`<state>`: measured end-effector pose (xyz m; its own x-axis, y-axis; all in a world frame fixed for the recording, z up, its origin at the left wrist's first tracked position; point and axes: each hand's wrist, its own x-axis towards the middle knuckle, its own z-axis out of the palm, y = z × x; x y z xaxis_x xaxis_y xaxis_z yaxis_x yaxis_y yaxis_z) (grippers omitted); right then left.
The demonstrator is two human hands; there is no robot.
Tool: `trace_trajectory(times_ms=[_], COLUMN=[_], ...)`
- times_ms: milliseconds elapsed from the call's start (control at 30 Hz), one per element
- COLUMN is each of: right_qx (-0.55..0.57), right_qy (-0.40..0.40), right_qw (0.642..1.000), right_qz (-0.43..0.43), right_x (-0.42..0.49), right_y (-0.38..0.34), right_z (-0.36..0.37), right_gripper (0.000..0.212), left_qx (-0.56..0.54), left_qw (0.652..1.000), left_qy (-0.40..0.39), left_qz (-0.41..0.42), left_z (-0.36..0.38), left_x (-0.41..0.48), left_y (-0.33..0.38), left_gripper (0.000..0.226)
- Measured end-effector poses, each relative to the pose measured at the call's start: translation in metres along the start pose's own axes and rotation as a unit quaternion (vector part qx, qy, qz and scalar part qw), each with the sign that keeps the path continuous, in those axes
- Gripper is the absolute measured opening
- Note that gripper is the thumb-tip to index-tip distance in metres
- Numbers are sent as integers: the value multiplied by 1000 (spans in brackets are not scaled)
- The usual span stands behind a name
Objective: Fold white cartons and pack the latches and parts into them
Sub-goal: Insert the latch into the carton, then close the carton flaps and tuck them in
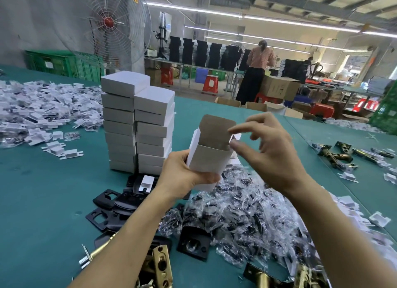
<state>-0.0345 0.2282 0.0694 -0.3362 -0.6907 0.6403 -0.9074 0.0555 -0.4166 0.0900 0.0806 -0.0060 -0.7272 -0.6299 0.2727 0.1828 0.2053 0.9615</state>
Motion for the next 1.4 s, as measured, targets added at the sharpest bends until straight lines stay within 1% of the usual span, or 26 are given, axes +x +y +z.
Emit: trace_trajectory(times_ms=[33,100,133,200,300,400,467,533,567,633,700,800,900,967,1033,1133,1167,1200,1300,1333,1400], right_qx=[64,195,245,311,341,321,298,271,259,236,213,207,220,234,242,266,269,267,259,263,284], right_qy=[14,-30,-47,-40,-40,-31,-28,-44,-54,-72,-91,-116,-107,-82,-52,-43,-43,-43,-32,-21,7], right_qw=[998,977,964,943,930,935,942,949,953,959,965,963,964,966,967,961,959,959,962,960,953], right_qz=[25,79,92,113,131,147,156,154,150,138,122,124,106,79,54,68,76,79,84,92,107], right_x=[-5,-16,-23,-36,-50,-57,-60,-62,-63,-63,-61,-59,-59,-60,-61,-61,-61,-61,-60,-59,-58], right_y=[4,10,13,18,25,35,42,46,46,45,43,40,38,36,35,36,36,37,35,34,34], right_z=[-2,-1,3,13,27,29,26,23,22,22,23,26,28,30,33,34,34,34,33,33,33], right_gripper=[27,40,42,42,34,19,16,16,16,18,19,25,27,34,47,68,70,65,27,24,29], left_qx=[-11,-35,-47,-61,-36,-7,38,128,154,128,63,9,-12,-11,-13,-24,-26,-23,6,16,30], left_qw=[1000,997,994,985,974,968,973,979,980,982,986,991,994,995,996,995,995,995,993,993,993], left_qy=[-12,-57,-90,-154,-212,-244,-226,-155,-119,-85,-72,-69,-77,-69,-63,-67,-65,-60,-54,-52,-57], left_qz=[-7,-24,-34,-51,-66,-66,-36,15,47,110,139,113,79,69,62,62,67,75,101,101,97], left_z=[0,0,1,4,10,12,12,10,10,10,11,11,9,8,7,9,10,12,13,14,13], left_x=[0,-2,-3,-6,-9,-9,-7,-6,-5,-4,-4,-4,-3,-2,0,-1,-2,-3,-5,-5,-5], left_y=[1,1,1,-1,-6,-9,-9,-6,-6,-7,-8,-9,-13,-13,-14,-14,-14,-12,-10,-9,-9], left_gripper=[37,36,36,37,41,42,51,56,57,58,50,34,25,24,25,32,34,35,36,38,41])
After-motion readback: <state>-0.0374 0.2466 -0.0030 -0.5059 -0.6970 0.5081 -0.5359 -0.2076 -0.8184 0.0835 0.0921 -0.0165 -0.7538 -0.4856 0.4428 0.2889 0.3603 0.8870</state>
